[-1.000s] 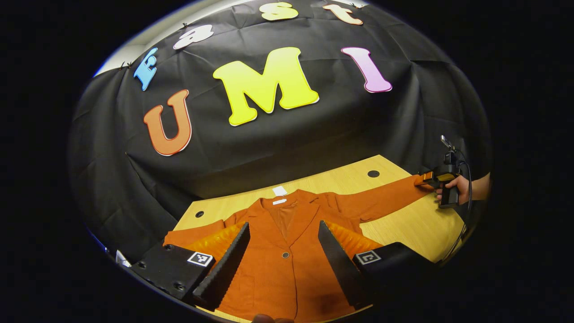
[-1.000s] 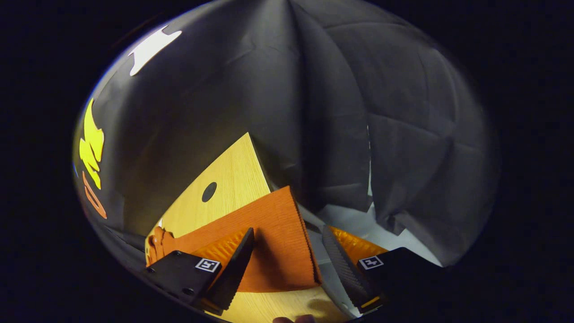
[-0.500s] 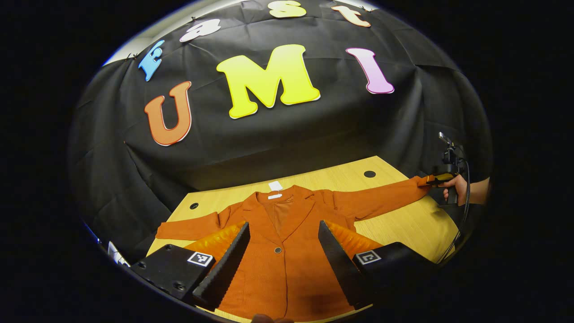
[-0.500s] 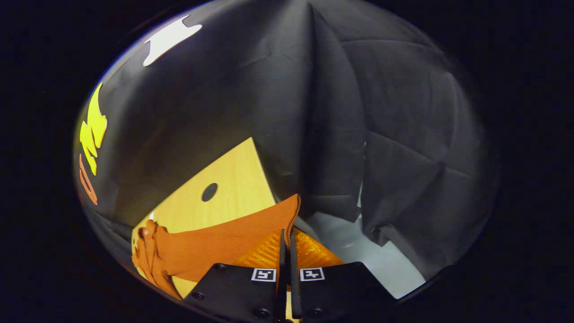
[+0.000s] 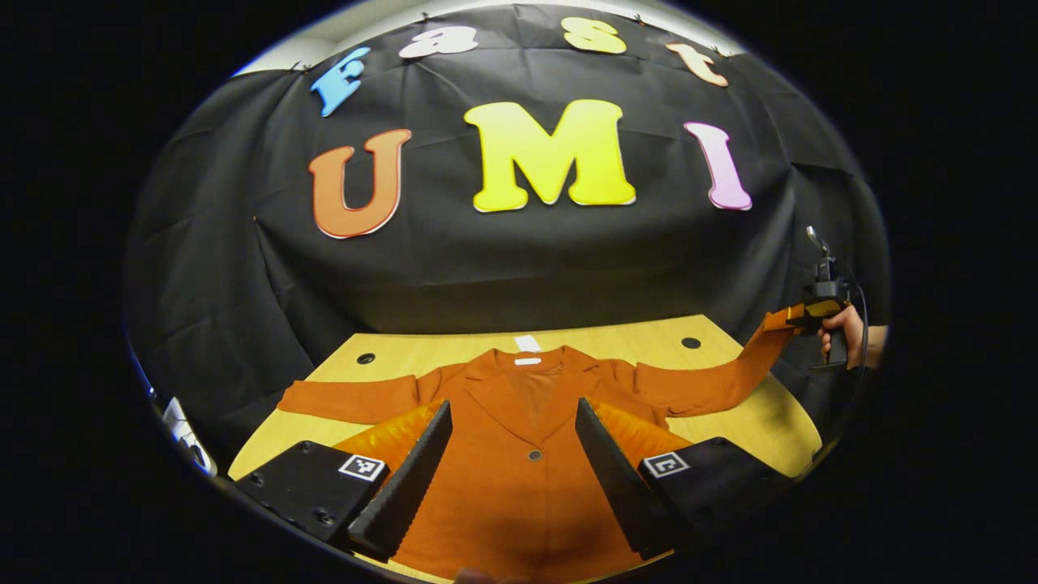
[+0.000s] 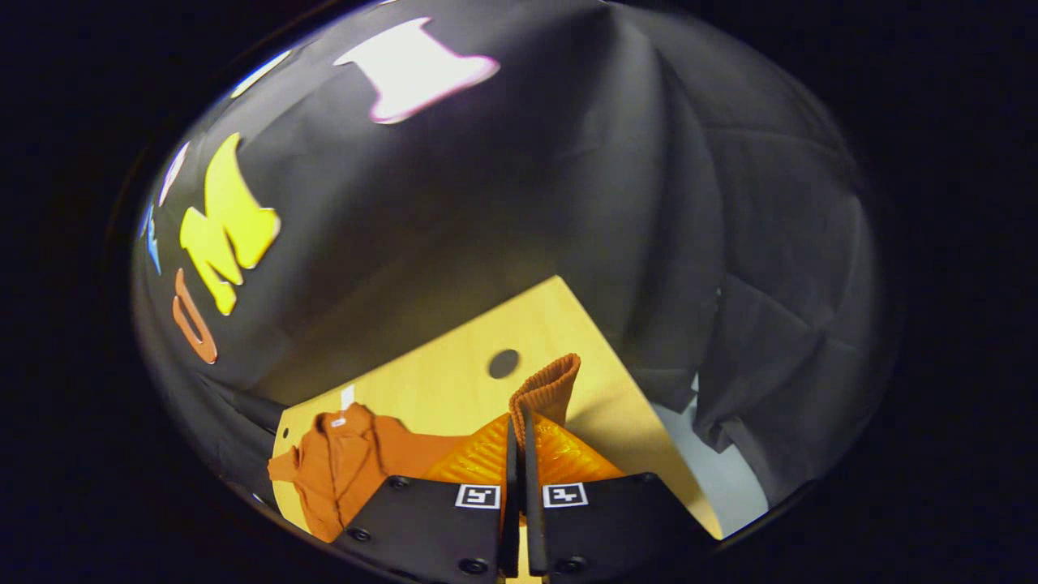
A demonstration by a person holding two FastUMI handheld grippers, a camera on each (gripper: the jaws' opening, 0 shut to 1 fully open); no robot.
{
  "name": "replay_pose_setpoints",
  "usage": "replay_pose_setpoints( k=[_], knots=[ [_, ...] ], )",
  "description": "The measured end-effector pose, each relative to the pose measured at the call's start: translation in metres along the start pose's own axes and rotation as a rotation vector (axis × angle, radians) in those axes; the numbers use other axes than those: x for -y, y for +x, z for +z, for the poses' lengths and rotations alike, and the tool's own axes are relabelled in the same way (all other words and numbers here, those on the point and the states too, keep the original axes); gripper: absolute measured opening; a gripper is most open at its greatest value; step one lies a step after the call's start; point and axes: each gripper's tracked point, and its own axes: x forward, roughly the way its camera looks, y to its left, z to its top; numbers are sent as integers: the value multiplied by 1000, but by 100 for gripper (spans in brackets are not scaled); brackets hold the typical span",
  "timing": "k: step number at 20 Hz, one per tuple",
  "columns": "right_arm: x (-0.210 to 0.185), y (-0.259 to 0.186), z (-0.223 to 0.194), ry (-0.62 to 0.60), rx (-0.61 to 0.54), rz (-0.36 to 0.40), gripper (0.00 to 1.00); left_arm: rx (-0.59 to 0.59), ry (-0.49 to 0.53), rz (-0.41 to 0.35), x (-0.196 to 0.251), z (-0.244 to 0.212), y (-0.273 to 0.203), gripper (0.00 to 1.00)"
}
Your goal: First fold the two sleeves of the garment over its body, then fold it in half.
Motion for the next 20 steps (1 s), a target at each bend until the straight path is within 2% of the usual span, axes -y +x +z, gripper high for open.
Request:
replay_pose_setpoints(
  k=[2, 5, 9, 11, 13, 15, 17, 20],
  knots=[
    [-74, -18, 12, -54, 35, 51, 2, 21, -37, 12, -34, 2, 2, 99],
    [-189, -31, 13, -138, 62, 134, 5, 63, -87, 18, -87, 7, -3, 99],
    [-337, -19, -33, -231, 37, 234, 5, 115, -116, 45, -164, 9, -16, 99],
    [-388, 1, -70, -275, 12, 227, 5, 117, -137, 83, -203, 3, -24, 99],
    [-431, 21, -114, -304, -26, 234, 7, 123, -170, 129, -241, -3, -37, 99],
    [-465, 43, -164, -329, -76, 245, 5, 112, -207, 175, -274, -16, -49, 99],
    [-485, 67, -213, -343, -132, 244, 5, 81, -234, 219, -301, -33, -60, 96],
    [-494, 104, -279, -379, -216, 212, 4, 53, -259, 284, -332, -54, -78, 98]
  ],
)
